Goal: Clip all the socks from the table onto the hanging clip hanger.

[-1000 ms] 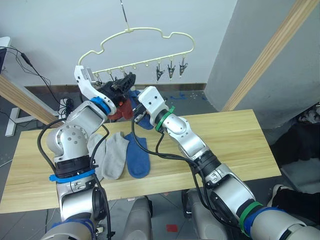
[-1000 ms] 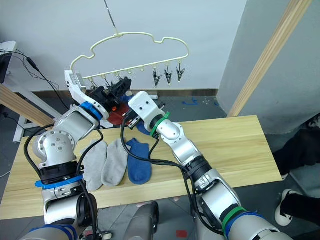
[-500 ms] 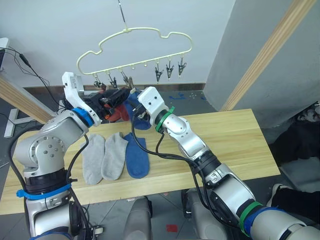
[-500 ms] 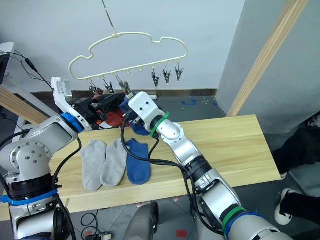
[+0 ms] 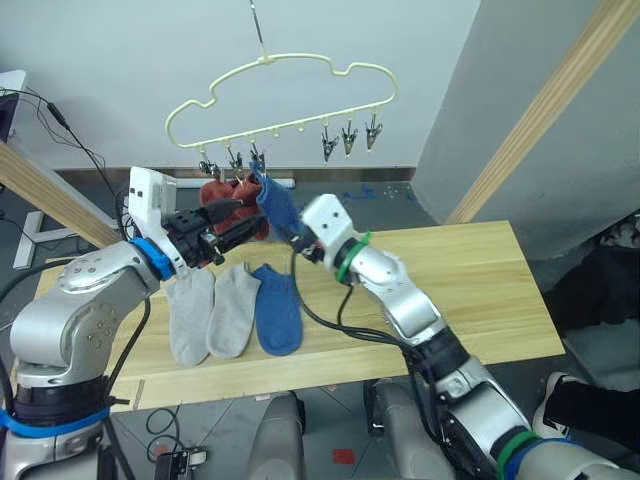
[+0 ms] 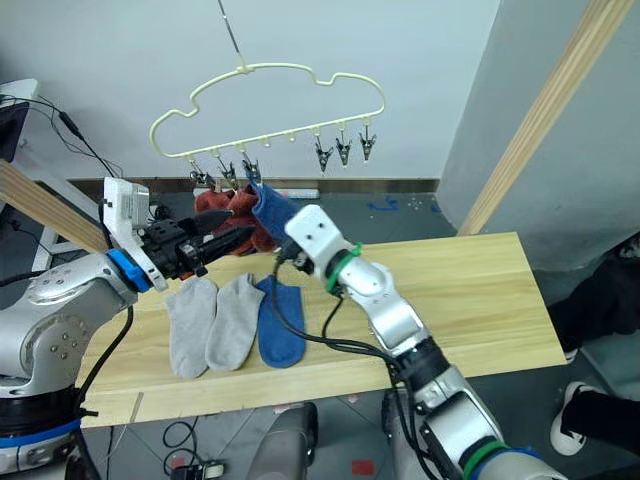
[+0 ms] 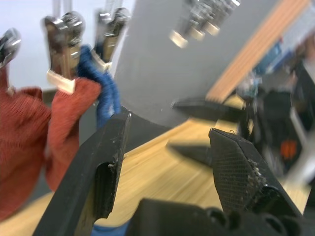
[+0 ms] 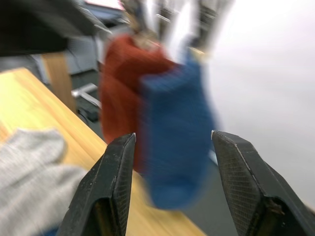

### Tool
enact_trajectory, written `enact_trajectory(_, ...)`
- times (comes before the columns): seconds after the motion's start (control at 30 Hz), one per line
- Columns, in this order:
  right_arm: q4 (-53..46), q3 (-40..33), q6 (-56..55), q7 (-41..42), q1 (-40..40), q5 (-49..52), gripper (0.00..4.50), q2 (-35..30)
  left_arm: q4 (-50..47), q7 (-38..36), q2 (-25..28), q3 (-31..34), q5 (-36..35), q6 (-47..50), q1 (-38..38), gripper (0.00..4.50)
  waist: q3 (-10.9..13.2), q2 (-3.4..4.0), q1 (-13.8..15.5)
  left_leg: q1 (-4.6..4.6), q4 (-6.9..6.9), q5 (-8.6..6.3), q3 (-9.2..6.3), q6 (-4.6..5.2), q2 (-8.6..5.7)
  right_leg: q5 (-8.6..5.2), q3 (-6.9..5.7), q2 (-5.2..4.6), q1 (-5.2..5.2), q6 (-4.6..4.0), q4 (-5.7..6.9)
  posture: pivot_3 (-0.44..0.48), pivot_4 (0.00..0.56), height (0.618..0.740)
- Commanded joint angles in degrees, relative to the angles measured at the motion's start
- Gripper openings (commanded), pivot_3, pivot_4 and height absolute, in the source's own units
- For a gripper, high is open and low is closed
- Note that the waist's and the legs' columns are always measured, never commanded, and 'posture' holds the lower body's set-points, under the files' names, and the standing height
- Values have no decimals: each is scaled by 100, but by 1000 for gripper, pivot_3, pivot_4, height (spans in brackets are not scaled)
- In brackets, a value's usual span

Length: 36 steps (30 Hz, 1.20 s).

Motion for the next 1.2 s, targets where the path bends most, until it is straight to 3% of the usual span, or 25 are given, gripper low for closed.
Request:
enact_trajectory(0.03, -948, -356, 637, -17, -5, 288, 2539, 39, -139, -414, 110, -9, 195, -547, -47, 2886, 0, 0, 0, 0, 0, 2, -3, -3, 3, -1, -1, 4, 0, -2, 1, -23, 312, 740)
enact_trajectory(0.2, -1107, -805, 1276, -183, -453, 535, 2539, 174, -11, -713, 128, -71, 170, -629, -299, 2886, 1, 1, -8, 5, 0, 3, -2, -3, 7, -7, 0, 11, 0, -8, 7, -27, 316, 740)
enact_trajectory(0.63, 116, -1407, 1618, -822, -1609, 753, 2539, 582, 336, -698, -86, -265, 178, -495, -949, 2886, 1, 2, -15, -2, -4, 2, -1, 1, 5, -6, -3, 9, -5, -10, 6, -24, 316, 740)
enact_trajectory(1.2, 478, -1390, 1346, -810, -1927, 792, 2539, 668, 415, -610, -274, -335, 220, -508, -1098, 2886, 1, 2, -20, -2, -5, 1, -1, 1, 5, -6, -4, 9, -6, -10, 7, -28, 316, 740)
